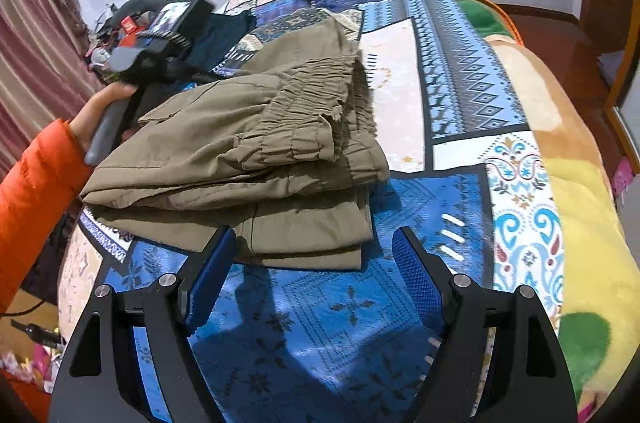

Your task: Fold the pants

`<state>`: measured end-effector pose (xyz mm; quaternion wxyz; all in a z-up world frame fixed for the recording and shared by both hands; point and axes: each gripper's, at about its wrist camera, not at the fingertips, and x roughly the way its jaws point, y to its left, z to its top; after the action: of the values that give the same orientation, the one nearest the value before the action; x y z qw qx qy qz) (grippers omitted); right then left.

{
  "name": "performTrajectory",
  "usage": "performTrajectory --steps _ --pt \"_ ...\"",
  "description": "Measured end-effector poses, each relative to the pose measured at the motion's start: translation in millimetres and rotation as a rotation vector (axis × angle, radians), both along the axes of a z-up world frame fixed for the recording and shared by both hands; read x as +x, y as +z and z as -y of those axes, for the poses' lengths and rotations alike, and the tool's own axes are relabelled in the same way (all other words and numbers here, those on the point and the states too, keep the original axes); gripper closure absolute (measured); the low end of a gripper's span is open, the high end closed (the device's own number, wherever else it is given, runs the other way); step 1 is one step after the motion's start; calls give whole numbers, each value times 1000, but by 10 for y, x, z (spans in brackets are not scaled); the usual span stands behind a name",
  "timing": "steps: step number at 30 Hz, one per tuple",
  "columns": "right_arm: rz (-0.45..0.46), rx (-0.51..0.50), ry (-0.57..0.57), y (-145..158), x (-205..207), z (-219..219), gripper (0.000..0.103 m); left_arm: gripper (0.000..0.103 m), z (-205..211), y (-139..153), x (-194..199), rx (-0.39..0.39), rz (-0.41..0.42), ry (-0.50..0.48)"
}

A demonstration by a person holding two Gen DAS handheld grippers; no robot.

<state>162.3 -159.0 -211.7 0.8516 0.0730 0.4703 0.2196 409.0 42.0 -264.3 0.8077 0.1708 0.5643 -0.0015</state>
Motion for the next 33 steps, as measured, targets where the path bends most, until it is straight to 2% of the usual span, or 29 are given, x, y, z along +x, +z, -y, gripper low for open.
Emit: performTrajectory --steps 9,15,19,21,26,28,33 --pt "57 -12 -60 151 18 169 26 1 -417 259 -741 -113 26 63" --pt "100 -10 -97 234 60 220 26 1 -487 384 -1338 -215 49 110" --pt "112 -3 -87 208 104 156 26 1 -471 444 -1560 -267 75 115" --pt "106 -7 -75 164 156 108 27 7 -468 474 -1648 -285 89 109" --pt "69 -26 -49 -4 282 -4 46 36 -580 521 -1770 -377 97 133" --pt "52 -34 -37 -66 320 -33 51 43 -615 580 -1775 -382 108 151" --pt "39 -45 -10 -131 328 -60 57 43 -620 746 -1679 -393 156 140"
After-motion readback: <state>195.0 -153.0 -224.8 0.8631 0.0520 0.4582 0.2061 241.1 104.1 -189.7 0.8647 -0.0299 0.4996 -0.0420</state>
